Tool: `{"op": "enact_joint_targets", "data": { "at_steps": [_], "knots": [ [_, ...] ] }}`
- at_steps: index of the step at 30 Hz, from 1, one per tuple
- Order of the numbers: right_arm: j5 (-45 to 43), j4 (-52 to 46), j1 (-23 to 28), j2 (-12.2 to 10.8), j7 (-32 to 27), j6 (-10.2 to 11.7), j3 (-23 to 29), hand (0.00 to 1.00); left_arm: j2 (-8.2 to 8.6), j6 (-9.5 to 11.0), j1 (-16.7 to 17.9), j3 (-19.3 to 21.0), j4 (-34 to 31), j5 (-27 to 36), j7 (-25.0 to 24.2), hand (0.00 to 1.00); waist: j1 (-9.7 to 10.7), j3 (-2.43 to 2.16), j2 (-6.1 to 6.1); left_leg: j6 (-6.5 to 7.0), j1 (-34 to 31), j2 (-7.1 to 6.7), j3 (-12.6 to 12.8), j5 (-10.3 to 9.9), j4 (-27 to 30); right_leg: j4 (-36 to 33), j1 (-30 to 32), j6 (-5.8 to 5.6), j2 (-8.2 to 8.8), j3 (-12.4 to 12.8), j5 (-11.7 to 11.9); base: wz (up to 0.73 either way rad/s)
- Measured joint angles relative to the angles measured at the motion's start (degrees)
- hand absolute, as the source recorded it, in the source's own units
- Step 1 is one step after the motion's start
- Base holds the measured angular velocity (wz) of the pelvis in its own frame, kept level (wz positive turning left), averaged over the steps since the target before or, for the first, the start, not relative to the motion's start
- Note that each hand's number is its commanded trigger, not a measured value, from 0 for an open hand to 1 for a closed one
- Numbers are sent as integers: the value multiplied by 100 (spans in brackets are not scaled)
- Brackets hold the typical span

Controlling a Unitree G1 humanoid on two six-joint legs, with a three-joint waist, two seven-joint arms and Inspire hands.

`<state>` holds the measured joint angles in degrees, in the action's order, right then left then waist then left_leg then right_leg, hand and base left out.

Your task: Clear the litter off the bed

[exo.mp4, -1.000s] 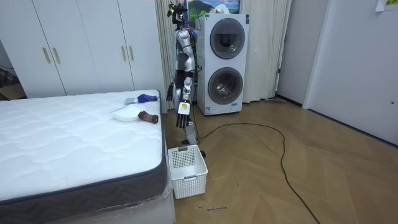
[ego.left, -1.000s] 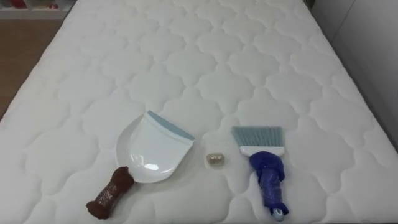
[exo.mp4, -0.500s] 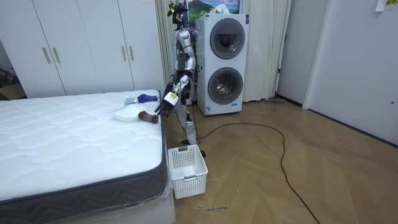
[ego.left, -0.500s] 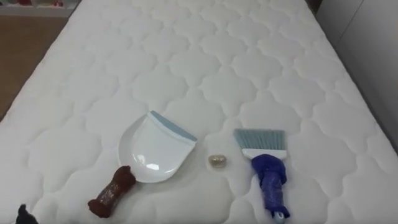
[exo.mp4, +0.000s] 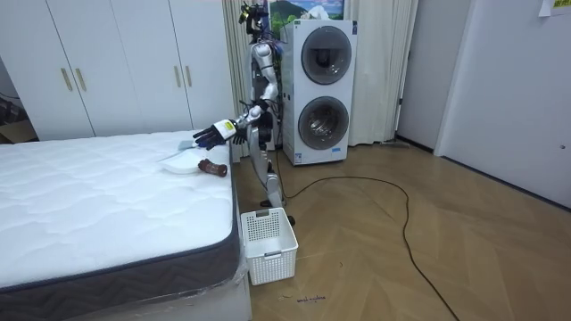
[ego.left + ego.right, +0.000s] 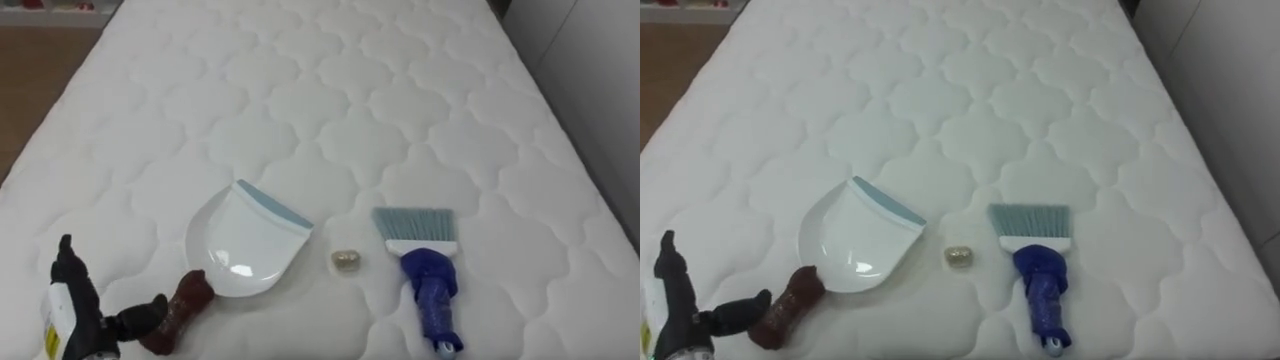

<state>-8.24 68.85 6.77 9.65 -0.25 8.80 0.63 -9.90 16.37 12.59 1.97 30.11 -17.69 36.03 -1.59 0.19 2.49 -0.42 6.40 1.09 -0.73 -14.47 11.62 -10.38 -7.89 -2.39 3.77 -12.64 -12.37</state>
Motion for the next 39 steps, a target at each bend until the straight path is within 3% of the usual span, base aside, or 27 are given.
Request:
{"op": "enact_joint_targets", "data": {
  "at_steps": [16, 22, 31, 33, 34, 35, 36, 38, 39],
  "knots": [
    [265, -9, -98, 75, 82, -2, -265, 0, -98, -2, -146, -680, 312, -331, -181, 0, 153, -12, -113, 0, -222, -1, 0, 0, 8, 80, 203, 0, -9, 6, 32, 0],
    [346, -3, -161, 133, 76, -8, -391, 0, -107, -12, -262, -719, 600, -454, -186, 0, 151, -4, -129, 0, -412, 0, 6, 0, 6, 63, 427, 2, -11, 44, 33, -2],
    [355, 111, -378, 134, -138, -11, -614, 0, -109, -15, -856, -745, 1500, -452, -299, 0, 140, 35, -92, 2, -678, 5, -49, 4, 13, 0, 736, 5, -19, 91, 34, -3],
    [366, 145, -428, 136, -222, -7, -768, 0, -102, -15, -964, -782, 1696, -454, -298, 0, 104, 55, -117, 12, -667, 46, -292, 26, 3, -451, 1049, 19, -37, 89, 23, -35],
    [408, 147, -527, 144, -307, 16, -804, 0, -106, -15, -998, -777, 1841, -455, -293, 0, 61, 100, -192, 26, -621, 177, -821, 53, -22, -971, 1496, 189, -136, 147, -157, -90],
    [433, 158, -765, 122, -413, 47, -1007, 0, -180, -17, -1035, -681, 1982, -448, -286, 0, 67, 110, -172, 9, -742, 294, -1023, 40, 58, -327, 1858, 551, -438, 418, 74, -77],
    [445, 110, -891, 142, -510, 64, -1197, 0, -227, -19, -1205, -591, 2231, -443, -313, 0, 237, 132, -103, -134, -1030, 295, -940, -56, 343, 67, 1939, 543, -475, 248, 963, -28],
    [493, 160, -833, 142, -658, 14, -1259, 0, -184, -19, -1485, -687, 2481, -447, -344, 0, 387, 133, -128, -214, -1243, 322, -538, -67, 375, 71, 1919, 549, -477, 245, 989, 62],
    [497, 266, -792, 143, -673, -57, -1283, 0, -182, -13, -1656, -775, 2490, -437, -330, 0, 412, 145, -112, -172, -1463, 305, -381, 14, 257, 68, 1940, 527, -468, 655, 985, 73]
  ]
}}
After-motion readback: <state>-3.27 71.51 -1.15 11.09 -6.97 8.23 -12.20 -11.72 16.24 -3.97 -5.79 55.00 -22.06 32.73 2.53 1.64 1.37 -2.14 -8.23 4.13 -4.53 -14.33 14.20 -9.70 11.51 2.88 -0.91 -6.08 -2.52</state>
